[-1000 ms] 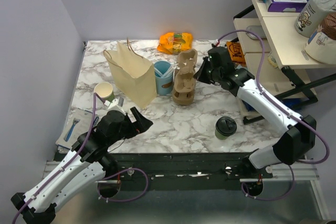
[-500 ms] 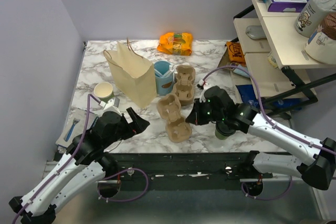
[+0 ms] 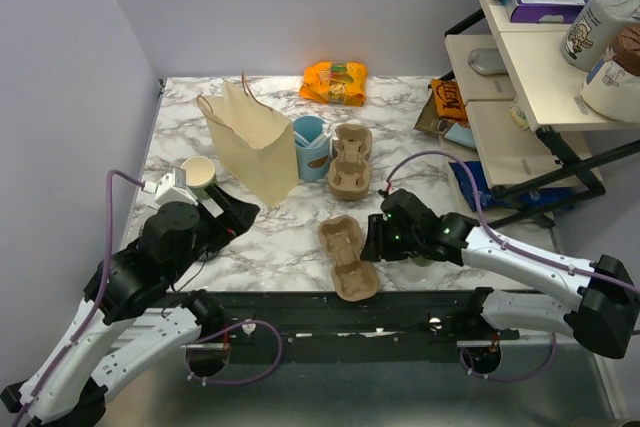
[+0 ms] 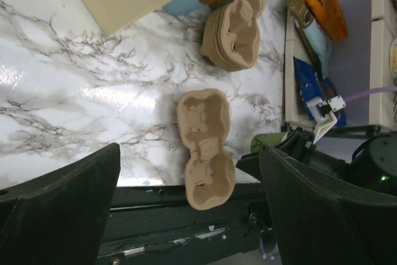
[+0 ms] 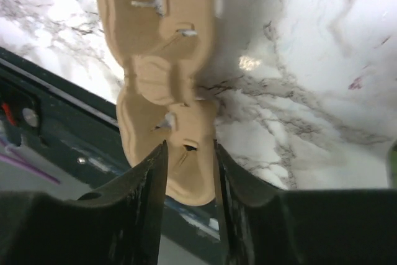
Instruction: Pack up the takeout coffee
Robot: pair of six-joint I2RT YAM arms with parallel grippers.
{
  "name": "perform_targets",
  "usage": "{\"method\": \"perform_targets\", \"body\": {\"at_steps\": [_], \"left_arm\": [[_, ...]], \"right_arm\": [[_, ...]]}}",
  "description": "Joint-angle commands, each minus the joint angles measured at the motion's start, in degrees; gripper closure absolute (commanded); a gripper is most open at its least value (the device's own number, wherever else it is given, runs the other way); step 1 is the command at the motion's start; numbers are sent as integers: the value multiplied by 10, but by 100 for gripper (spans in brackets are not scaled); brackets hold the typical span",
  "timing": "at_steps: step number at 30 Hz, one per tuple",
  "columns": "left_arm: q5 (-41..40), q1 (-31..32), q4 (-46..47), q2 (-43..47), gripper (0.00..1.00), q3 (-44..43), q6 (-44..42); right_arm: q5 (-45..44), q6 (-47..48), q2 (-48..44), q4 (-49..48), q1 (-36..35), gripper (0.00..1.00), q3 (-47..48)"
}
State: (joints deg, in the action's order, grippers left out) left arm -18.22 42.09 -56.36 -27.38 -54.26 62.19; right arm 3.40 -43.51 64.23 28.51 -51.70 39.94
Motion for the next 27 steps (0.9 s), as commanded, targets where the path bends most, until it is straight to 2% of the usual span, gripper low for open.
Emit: {"method": "perform_targets", "body": {"at_steps": [1,5,7,8,13,14,17,22,23,27], "left_arm": [[-49,-2,-24,-71,1,-64,-10],[-82,-1,-16,-121,1,-110,-18],[-110,-2,-12,-157,1,-136,-19],[-124,-2,-16,-172,1,-148,-16],[-145,-49,-1,-263,1,-220,-50],[-131,-91,9,-275,1,-226,-64],[-73,-152,41,-320,1,-245,-93],[-20,-223,76,-397,1,-263,-117],[16,-233,84,-406,1,-265,-125],[31,-262,87,-461,13,-283,-138]], "right_arm": [[-78,39,-6,40,-2,31,47],[-131,114,-45,32,-3,17,68],[-145,132,-66,16,-3,3,66],[-145,141,-87,-3,-3,0,62],[-167,163,-144,-29,-3,0,44],[-170,163,-155,-38,-2,0,32],[-158,180,-188,-48,-2,0,8],[-161,182,-222,-22,-3,0,-8],[-166,180,-226,-12,-2,0,-10],[-178,179,-237,-5,-3,0,-18]]}}
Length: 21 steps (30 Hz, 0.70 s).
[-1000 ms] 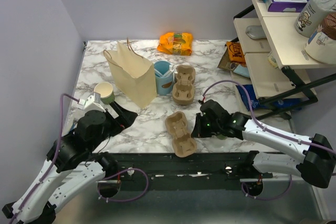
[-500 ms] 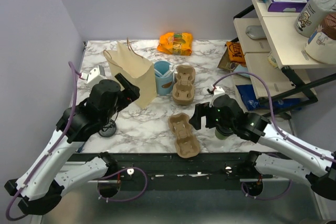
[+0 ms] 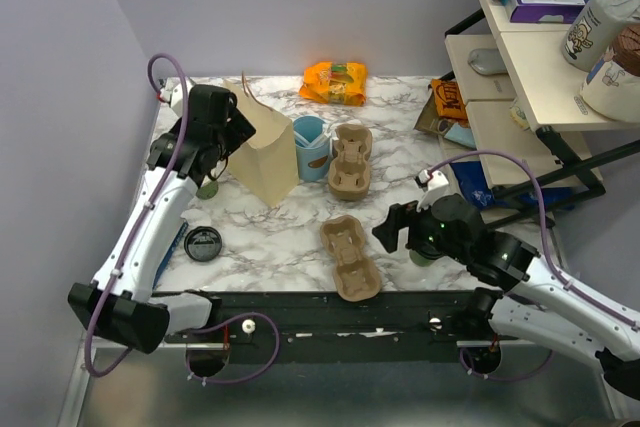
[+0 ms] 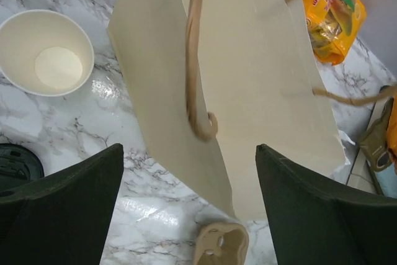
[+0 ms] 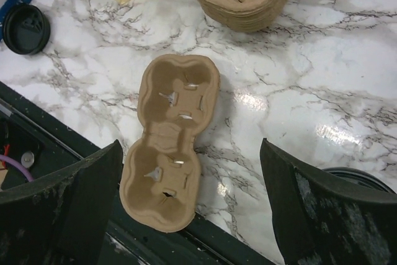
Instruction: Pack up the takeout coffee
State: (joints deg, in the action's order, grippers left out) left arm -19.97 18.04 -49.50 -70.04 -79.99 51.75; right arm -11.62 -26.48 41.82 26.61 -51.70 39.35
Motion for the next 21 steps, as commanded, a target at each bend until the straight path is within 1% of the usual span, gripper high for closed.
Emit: {"method": "perform_targets", "body": {"at_steps": [1,3,4,6,7,9,12,13,16,21], "left_arm": [[48,-27,19,-40,17,-25,-34],[62,-29,20,-50,25,-23,-38],[71,-28,26,-51,37,-22,-46],[87,-28,28,-49,50,-21,-50],[85,-28,28,-47,60,-22,-52],[98,-28,33,-34,68,-13,-53],[111,-27,28,-13,83,5,-57],[114,-27,25,-5,92,14,-58],[122,-27,10,33,100,41,-63],[137,-16,-34,110,100,81,-70]], "right_arm": [[-31,7,-14,14,-3,0,-13],[-32,10,-17,13,-3,0,-16],[-32,13,-17,13,-3,0,-16],[-30,22,-17,13,-2,0,-16],[-27,27,-17,13,-3,0,-15],[-18,42,-20,13,-2,0,-11],[-17,46,-25,5,-3,0,-7],[-17,46,-29,3,-2,0,-6],[3,53,-33,-6,-2,0,3],[54,63,-25,-29,-3,0,48]]}}
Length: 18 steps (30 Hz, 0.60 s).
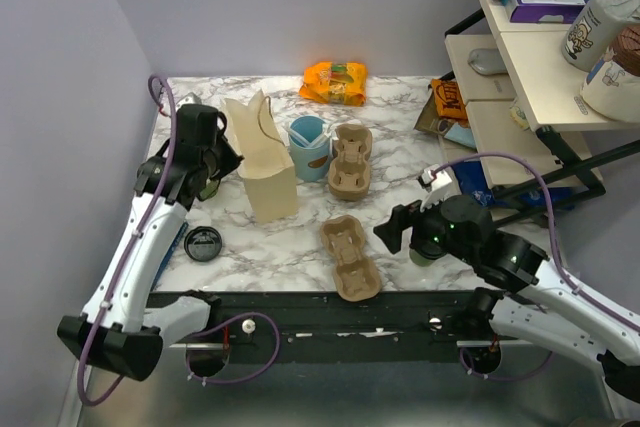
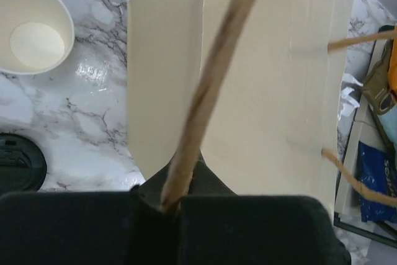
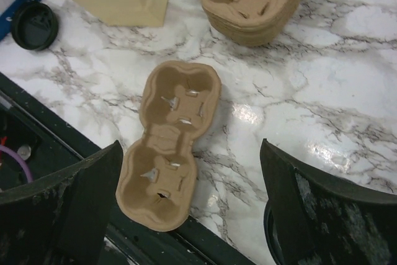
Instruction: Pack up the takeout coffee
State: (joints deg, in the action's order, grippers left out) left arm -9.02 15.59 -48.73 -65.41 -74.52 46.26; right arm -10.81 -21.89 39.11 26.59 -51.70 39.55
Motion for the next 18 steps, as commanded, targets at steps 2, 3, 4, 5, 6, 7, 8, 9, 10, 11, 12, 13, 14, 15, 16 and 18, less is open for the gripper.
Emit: {"method": "perform_targets", "body": {"at_steps": [2,3,4,5,6,7,8,9,10,11,12,13,14,15,16,18], "left_arm": [[37,19,-62,89,100,49,-13],[46,22,-67,115,100,59,-13],[50,27,-78,128,100,77,-8],[52,33,-82,140,100,84,-3],[54,34,-88,162,100,89,1],[60,35,-91,173,100,98,2],[57,37,-92,185,100,102,6],[50,37,-95,204,100,103,8],[33,37,-104,210,100,104,9],[28,37,-110,214,100,103,9],[26,37,-116,217,100,103,9],[29,38,-117,218,100,105,7],[36,38,-117,218,100,107,7],[40,37,-114,219,100,110,5],[41,39,-111,219,100,112,6],[44,39,-108,221,100,114,7]], "right_arm": [[58,8,22,-42,-4,0,86],[75,4,34,-47,-4,0,104],[84,0,46,-50,-3,0,121],[92,-3,61,-57,-3,0,160],[126,0,99,-64,-5,0,177],[137,-5,121,-70,-5,0,197],[141,-13,148,-67,-10,0,249],[149,-17,195,-65,-15,0,274],[148,-21,223,-61,-22,0,307],[142,-23,246,-53,-38,0,336],[128,-21,267,-52,-47,0,393],[120,-28,315,-46,-55,0,422],[112,-33,338,-24,-64,0,452],[90,-41,366,-9,-68,0,520],[72,-50,409,6,-74,0,547],[22,-48,447,30,-96,0,596]]}}
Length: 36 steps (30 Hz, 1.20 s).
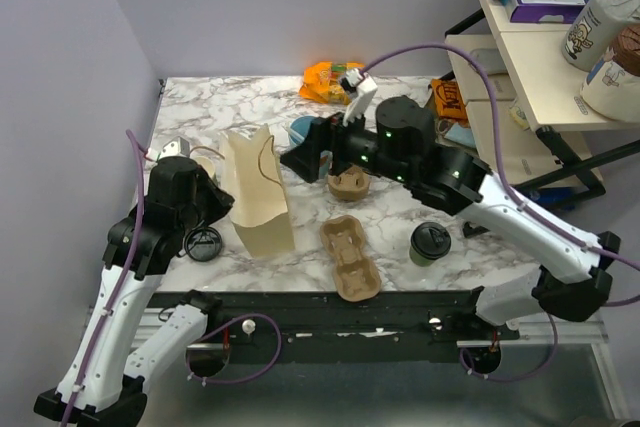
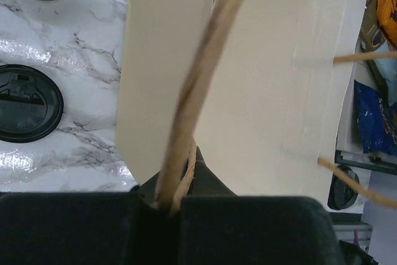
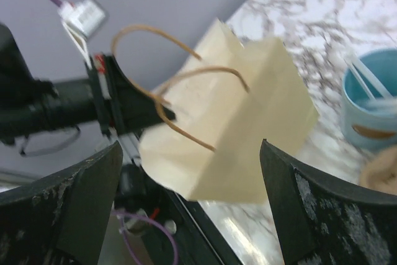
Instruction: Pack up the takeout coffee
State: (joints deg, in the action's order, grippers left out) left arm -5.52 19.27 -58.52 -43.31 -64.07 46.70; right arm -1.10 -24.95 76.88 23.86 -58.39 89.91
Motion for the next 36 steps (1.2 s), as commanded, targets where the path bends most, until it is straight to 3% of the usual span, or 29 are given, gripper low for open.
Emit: {"method": "perform_targets", "body": {"at_steps": [1,5,12,22,25,28,29,32,36], "left_arm": [[11,2,-7,1,100,11,2],[16,3,-3,4,100,14,1],[26,3,8,7,100,21,1],[31,4,13,14,100,31,0],[31,4,13,15,100,32,1],[29,3,12,19,100,31,1],[27,3,12,20,100,32,1],[23,3,14,25,100,38,1],[4,4,4,25,100,47,10]], "right_arm": [[-91,-20,84,64,-37,0,127],[-159,-12,162,104,-87,0,202],[-325,8,265,149,-116,0,302],[-348,23,368,149,-116,6,413],[-354,25,377,138,-116,12,414],[-363,27,378,138,-113,28,405],[-363,25,376,138,-111,41,390],[-354,-5,341,125,-104,58,353],[-296,-15,261,38,-89,79,206]]}}
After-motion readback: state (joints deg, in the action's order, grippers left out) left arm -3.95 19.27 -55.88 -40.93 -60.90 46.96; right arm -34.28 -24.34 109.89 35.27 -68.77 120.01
